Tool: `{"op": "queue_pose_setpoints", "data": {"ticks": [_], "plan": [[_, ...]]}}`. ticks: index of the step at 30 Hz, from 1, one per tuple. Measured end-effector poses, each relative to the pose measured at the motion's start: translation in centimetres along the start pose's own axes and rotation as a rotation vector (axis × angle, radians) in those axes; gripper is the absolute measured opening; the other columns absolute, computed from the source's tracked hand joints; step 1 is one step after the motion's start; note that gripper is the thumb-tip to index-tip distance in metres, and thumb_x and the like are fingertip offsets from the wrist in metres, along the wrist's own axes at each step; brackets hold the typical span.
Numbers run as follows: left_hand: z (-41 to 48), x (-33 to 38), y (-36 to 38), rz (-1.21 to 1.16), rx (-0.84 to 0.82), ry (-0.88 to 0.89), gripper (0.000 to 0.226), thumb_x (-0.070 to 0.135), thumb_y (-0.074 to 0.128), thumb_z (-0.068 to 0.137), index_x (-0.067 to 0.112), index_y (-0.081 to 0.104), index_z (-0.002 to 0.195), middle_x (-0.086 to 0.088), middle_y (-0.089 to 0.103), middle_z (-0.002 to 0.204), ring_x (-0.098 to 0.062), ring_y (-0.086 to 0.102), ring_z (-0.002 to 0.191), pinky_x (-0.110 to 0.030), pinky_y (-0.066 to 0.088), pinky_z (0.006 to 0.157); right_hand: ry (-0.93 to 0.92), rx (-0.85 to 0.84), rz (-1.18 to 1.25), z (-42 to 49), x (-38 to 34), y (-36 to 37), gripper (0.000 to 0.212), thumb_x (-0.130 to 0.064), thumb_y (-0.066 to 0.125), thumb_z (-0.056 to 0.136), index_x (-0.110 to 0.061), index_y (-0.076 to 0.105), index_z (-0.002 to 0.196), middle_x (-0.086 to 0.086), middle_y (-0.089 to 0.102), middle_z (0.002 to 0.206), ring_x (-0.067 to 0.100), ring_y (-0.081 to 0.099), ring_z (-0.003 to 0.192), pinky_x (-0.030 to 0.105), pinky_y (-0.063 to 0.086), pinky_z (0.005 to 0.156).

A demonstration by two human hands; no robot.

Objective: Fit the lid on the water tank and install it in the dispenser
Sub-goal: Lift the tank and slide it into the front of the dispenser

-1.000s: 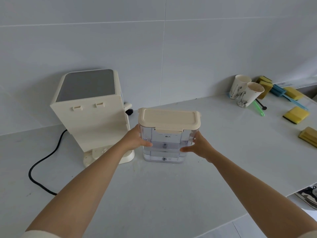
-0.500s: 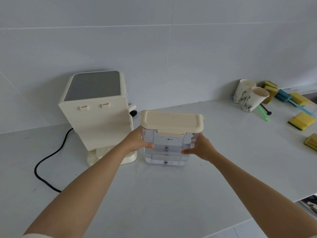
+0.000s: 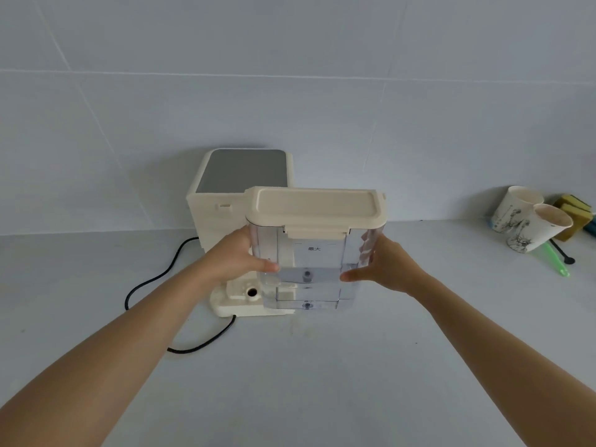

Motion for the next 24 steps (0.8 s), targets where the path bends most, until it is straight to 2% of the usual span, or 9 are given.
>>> {"op": "queue_pose_setpoints", "data": {"ticks": [3,6,8,10,11,14,17,20,24], "plan": [[-1.4,-0.5,-2.9,-0.026,0.037,-0.022,0.053,0.017,0.079,0.064,0.019,0.059,0.112,-0.001,0.067,0.114,-0.019,0.059,0.111,-0.044,0.041,0.106,-0.034,-0.020,0.013,0.7,-2.8,0.8,0.086,-0.031,0.081,0.062,-0.003,0.035,0.129,0.012,0.054,0.127,0.025,0.054,0.110,0.029,0.043,0.091],[-2.9,-0.5,-5.5,-0.035,0.071,-0.048,0.024,0.006,0.076,0.068,0.023,0.064,0.083,0.001,0.069,0.098,-0.021,0.061,0.106,-0.036,0.043,0.102,-0.052,-0.041,0.010,1.5,-5.3,1.8,0.085,-0.034,0.080,0.062,-0.003,0.037,0.128,0.011,0.056,0.123,0.024,0.055,0.106,0.030,0.044,0.090],[-3.7,-0.1,-6.8,-0.044,0.099,-0.045,0.028,0.000,0.072,0.071,0.025,0.061,0.068,0.009,0.061,0.077,-0.014,0.062,0.089,-0.015,0.046,0.083,-0.064,-0.051,0.011,2.0,-6.8,2.5,0.080,-0.034,0.081,0.061,-0.004,0.040,0.123,0.009,0.057,0.113,0.022,0.055,0.101,0.029,0.044,0.086],[-4.2,0.0,-8.0,-0.058,0.124,-0.041,0.022,-0.003,0.070,0.072,0.015,0.063,0.081,0.013,0.053,0.068,0.000,0.052,0.070,-0.004,0.039,0.060,-0.073,-0.057,0.017,2.4,-8.1,3.0,0.075,-0.033,0.081,0.062,-0.004,0.043,0.120,0.005,0.055,0.106,0.022,0.054,0.100,0.030,0.044,0.087],[-4.4,-0.1,-8.4,-0.069,0.125,-0.041,0.026,-0.004,0.070,0.072,0.015,0.063,0.089,0.014,0.052,0.068,0.003,0.049,0.068,-0.004,0.036,0.057,-0.079,-0.061,0.018,2.6,-8.7,3.2,0.074,-0.032,0.081,0.063,-0.004,0.043,0.120,0.004,0.054,0.106,0.021,0.053,0.098,0.030,0.044,0.088],[-4.3,-1.0,-9.6,-0.085,0.143,-0.065,0.041,-0.004,0.071,0.070,0.025,0.055,0.092,0.013,0.056,0.073,0.003,0.052,0.072,-0.009,0.037,0.060,-0.102,-0.067,0.039,3.1,-10.2,3.8,0.069,-0.026,0.080,0.064,-0.007,0.046,0.121,0.003,0.056,0.106,0.021,0.054,0.100,0.029,0.043,0.088],[-3.8,-1.7,-10.5,-0.101,0.187,-0.091,0.047,-0.005,0.074,0.066,0.021,0.056,0.102,0.010,0.059,0.079,-0.008,0.055,0.077,-0.015,0.040,0.064,-0.096,-0.063,0.090,4.0,-10.7,4.5,0.067,-0.020,0.081,0.063,-0.014,0.049,0.122,0.007,0.062,0.117,0.025,0.056,0.111,0.029,0.042,0.090],[-2.9,-2.5,-11.0,-0.102,0.207,-0.124,0.049,-0.005,0.076,0.062,0.013,0.061,0.105,-0.001,0.062,0.091,-0.020,0.057,0.091,-0.026,0.043,0.080,-0.049,-0.048,0.134,5.0,-10.4,4.9,0.072,-0.020,0.082,0.061,-0.016,0.048,0.124,0.009,0.062,0.121,0.026,0.056,0.112,0.029,0.042,0.088],[-1.8,-3.5,-11.1,-0.104,0.200,-0.148,0.051,-0.004,0.077,0.061,0.009,0.061,0.107,-0.005,0.062,0.095,-0.023,0.057,0.095,-0.028,0.043,0.084,-0.005,-0.033,0.154,5.8,-10.2,5.3,0.078,-0.016,0.082,0.060,-0.015,0.042,0.127,0.010,0.060,0.123,0.028,0.055,0.113,0.032,0.043,0.090]]}}
Point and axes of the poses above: each hand's wrist, its own z-axis towards the middle knuckle, its own y-axis out of the palm, x = y × z, the point moved 9 cm from there along z, towards the middle knuckle
